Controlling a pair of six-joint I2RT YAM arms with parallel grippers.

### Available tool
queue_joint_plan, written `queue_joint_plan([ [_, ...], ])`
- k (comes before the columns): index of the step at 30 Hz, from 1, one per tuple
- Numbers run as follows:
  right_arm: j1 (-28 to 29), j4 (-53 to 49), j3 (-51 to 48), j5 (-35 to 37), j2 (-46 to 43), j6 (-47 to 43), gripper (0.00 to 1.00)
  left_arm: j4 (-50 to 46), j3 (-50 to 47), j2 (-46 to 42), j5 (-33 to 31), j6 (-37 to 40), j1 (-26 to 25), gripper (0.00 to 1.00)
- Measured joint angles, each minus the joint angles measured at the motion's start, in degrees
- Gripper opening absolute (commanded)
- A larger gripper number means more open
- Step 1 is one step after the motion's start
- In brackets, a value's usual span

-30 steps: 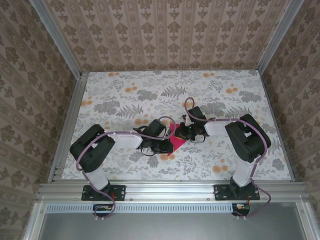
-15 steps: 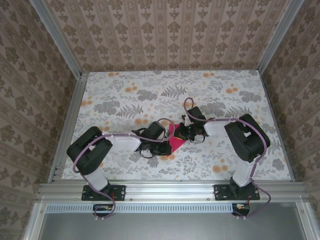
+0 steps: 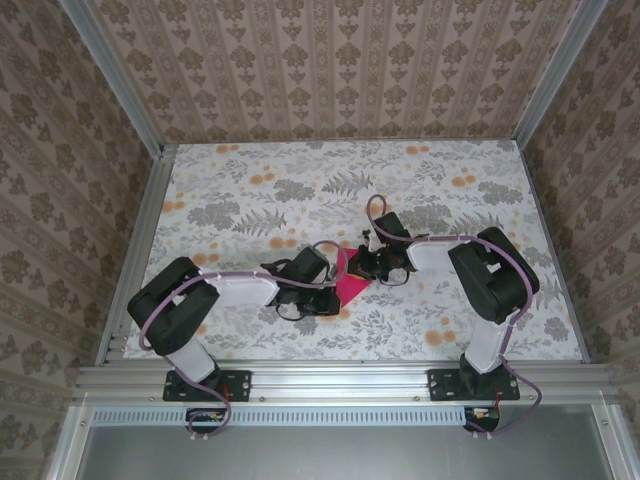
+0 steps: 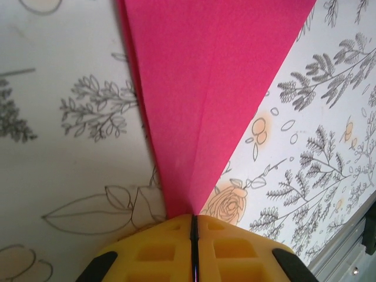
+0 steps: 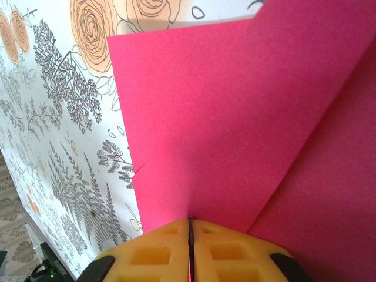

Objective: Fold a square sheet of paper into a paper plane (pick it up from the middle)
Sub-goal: Fourth fold the wing at the center of the table.

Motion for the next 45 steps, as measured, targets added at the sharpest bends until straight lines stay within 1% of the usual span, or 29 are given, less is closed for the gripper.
queue_joint_plan([
  [7,0.0,-0.4,1.2,-0.3,0.9,-0.6,0.1,-3.1,-0.1,-1.5,0.0,0.0,0.0,0.1],
  [12,0.0,-0.5,2.8,-0.3,2.0,-0.8,0.1,-2.8,0.1,-4.7,-0.4,0.0,2.3,0.11],
  [15,0.0,-0.5,4.0,-0.3,2.9,-1.0,0.1,-2.1,1.9,-4.9,-1.1,0.1,3.7,0.11],
  [19,0.0,-0.5,5.2,-0.3,3.8,-1.2,0.1,-0.7,5.3,-3.0,-1.4,0.3,4.6,0.11],
  [24,0.0,-0.5,5.7,-0.2,4.2,-1.4,0.1,0.5,9.6,3.1,-1.6,1.0,5.5,0.1],
  [30,0.0,-0.5,5.7,-0.2,4.2,-2.0,0.1,0.6,11.0,8.4,-1.7,1.3,6.2,0.1],
  [37,0.0,-0.5,5.7,-0.3,4.3,-2.1,0.1,1.2,10.5,9.0,-1.7,1.3,6.3,0.1],
  [45,0.0,-0.5,5.8,-0.3,4.3,-2.1,0.1,5.6,6.5,7.3,-1.4,1.3,5.8,0.1],
])
